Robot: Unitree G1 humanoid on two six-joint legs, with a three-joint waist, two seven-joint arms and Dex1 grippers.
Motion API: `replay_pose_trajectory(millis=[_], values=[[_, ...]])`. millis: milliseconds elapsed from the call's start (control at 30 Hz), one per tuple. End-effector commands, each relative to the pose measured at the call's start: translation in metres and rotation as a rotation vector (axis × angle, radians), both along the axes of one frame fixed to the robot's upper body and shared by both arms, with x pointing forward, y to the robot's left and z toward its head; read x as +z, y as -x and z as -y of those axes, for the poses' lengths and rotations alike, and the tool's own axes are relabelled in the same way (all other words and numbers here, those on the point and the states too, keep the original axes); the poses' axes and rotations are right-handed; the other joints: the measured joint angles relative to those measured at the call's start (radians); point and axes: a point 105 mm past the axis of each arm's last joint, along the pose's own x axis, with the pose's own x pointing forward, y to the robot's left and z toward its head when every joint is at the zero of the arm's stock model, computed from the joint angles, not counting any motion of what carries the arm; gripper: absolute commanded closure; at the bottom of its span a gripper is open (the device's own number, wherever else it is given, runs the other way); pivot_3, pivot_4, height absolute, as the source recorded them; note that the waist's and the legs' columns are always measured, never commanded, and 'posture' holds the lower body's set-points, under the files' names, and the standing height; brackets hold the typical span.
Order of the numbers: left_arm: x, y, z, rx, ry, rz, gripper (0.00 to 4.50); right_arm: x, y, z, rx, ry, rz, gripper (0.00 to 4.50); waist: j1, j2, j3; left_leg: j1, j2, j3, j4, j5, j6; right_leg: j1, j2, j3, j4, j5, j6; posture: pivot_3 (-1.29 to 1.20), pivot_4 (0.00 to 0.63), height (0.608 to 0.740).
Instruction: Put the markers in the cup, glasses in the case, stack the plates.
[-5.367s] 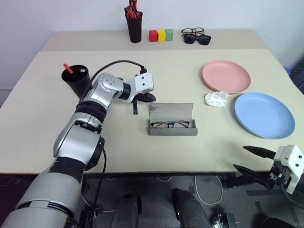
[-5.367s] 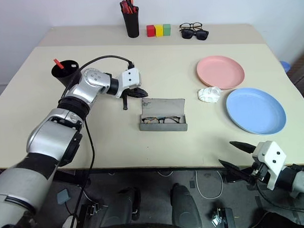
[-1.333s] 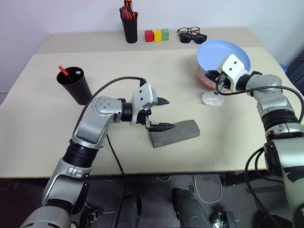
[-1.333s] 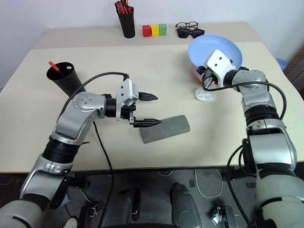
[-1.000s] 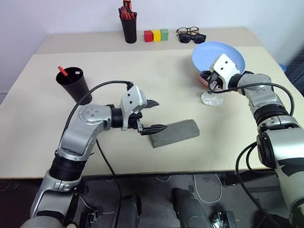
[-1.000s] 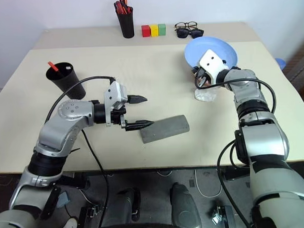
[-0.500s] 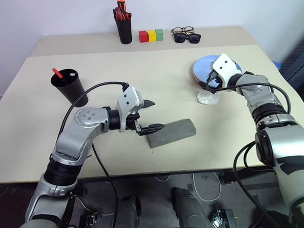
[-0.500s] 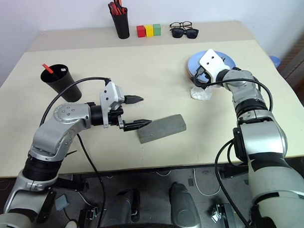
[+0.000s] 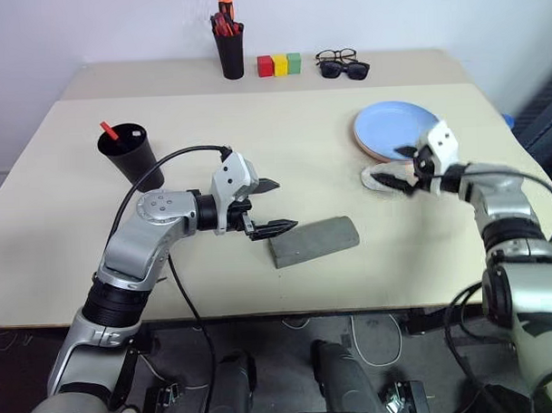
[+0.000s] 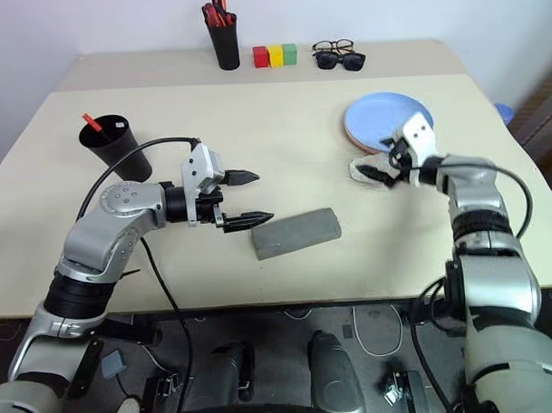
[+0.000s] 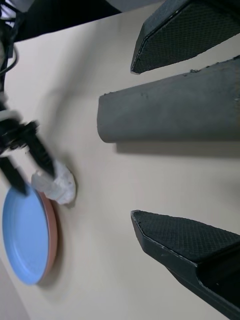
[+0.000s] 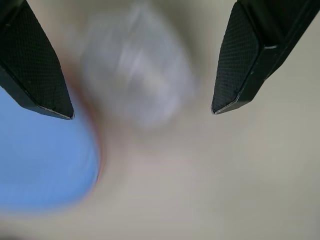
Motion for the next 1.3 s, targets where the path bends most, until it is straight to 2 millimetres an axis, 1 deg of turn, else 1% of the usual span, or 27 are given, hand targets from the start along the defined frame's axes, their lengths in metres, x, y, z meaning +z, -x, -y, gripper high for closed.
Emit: replay_pose_trajectory(millis=[33,133,233,533,633,700,767,800,833,933,1000,1133,1300], values=[[0.008,0.002,0.001,-0.010,0.023,0.039,0.00,0.017,0.000,0.003,-0.013,0.000,0.079,0.03,-0.002,0.000,0.000,0.001,0.000,0.000,0.000,0.000,0.000,0.000,0.000,0.000,0.001,0.000,0.000,0.00,0.150,0.740],[0.008,0.001,0.000,-0.001,0.024,0.042,0.00,0.005,-0.002,0.004,-0.068,-0.017,0.072,0.03,-0.001,0.000,0.000,0.002,0.000,0.000,0.000,0.000,0.000,0.000,0.000,0.000,0.001,0.000,0.000,0.00,0.150,0.740],[0.009,0.001,-0.002,0.007,0.024,0.047,0.00,-0.001,-0.007,0.002,-0.111,-0.032,0.071,0.03,0.003,0.000,0.000,0.001,0.000,0.000,0.001,0.000,0.000,0.001,0.000,0.000,0.001,0.000,0.000,0.00,0.150,0.740],[0.010,-0.001,-0.007,0.034,0.018,0.055,0.00,-0.010,-0.016,-0.008,-0.161,-0.071,0.054,0.03,0.004,0.000,0.000,0.001,0.000,0.000,0.001,0.000,0.000,0.001,0.000,0.000,0.001,0.000,0.000,0.00,0.150,0.740],[0.010,-0.001,-0.008,0.041,0.019,0.057,0.00,-0.009,-0.019,-0.008,-0.185,-0.081,0.059,0.82,0.003,0.000,0.000,0.001,0.000,0.000,0.001,0.000,0.000,0.001,0.000,0.000,0.001,0.000,0.000,0.00,0.150,0.740],[0.010,0.000,-0.008,0.045,0.019,0.057,0.00,-0.009,-0.020,-0.008,-0.190,-0.082,0.061,1.75,0.004,0.000,0.000,0.001,0.000,0.000,0.001,0.000,0.000,0.001,0.000,0.000,0.001,0.000,0.000,0.00,0.150,0.740],[0.009,0.000,-0.008,0.050,0.020,0.056,0.00,-0.008,-0.021,-0.008,-0.194,-0.082,0.067,2.88,0.004,0.000,0.000,0.001,0.000,0.000,0.001,0.000,0.000,0.001,0.000,0.000,0.001,0.000,0.000,0.00,0.150,0.740],[0.009,0.000,-0.008,0.051,0.020,0.055,0.00,-0.007,-0.021,-0.007,-0.195,-0.081,0.070,3.30,0.004,0.000,0.000,0.001,0.000,0.000,0.001,0.000,0.000,0.001,0.000,0.000,0.001,0.000,0.000,0.00,0.150,0.740],[0.008,0.000,-0.008,0.052,0.019,0.055,0.00,-0.006,-0.021,-0.007,-0.199,-0.074,0.078,3.81,0.004,0.000,0.000,0.001,0.000,0.000,0.001,0.000,0.000,0.001,0.000,0.000,0.001,0.000,0.000,0.00,0.150,0.740],[0.008,0.001,-0.007,0.056,0.023,0.054,0.00,-0.001,-0.023,-0.006,-0.205,-0.079,0.100,3.81,0.004,0.000,0.000,0.001,0.000,0.000,0.001,0.000,0.000,0.001,0.000,0.000,0.001,0.000,0.000,0.00,0.150,0.740],[0.008,0.000,-0.008,0.060,0.023,0.054,0.00,0.008,-0.024,-0.008,-0.191,-0.105,0.132,3.81,0.004,0.000,0.000,0.001,0.000,0.000,0.001,0.000,0.000,0.001,0.000,0.000,0.001,0.000,0.000,0.00,0.150,0.740],[0.008,0.000,-0.009,0.066,0.029,0.052,0.00,0.033,-0.027,-0.009,-0.177,-0.148,0.235,3.81,0.002,0.000,0.000,0.001,0.000,0.000,0.001,0.000,0.000,0.001,0.000,0.000,0.001,0.000,0.000,0.00,0.150,0.740],[0.007,0.000,-0.009,0.081,0.034,0.054,0.00,0.060,-0.033,-0.004,-0.217,-0.182,0.324,3.81,0.003,0.000,0.000,0.001,0.000,0.000,0.001,0.000,0.000,0.001,0.000,0.000,0.001,0.000,0.000,0.00,0.150,0.740]])
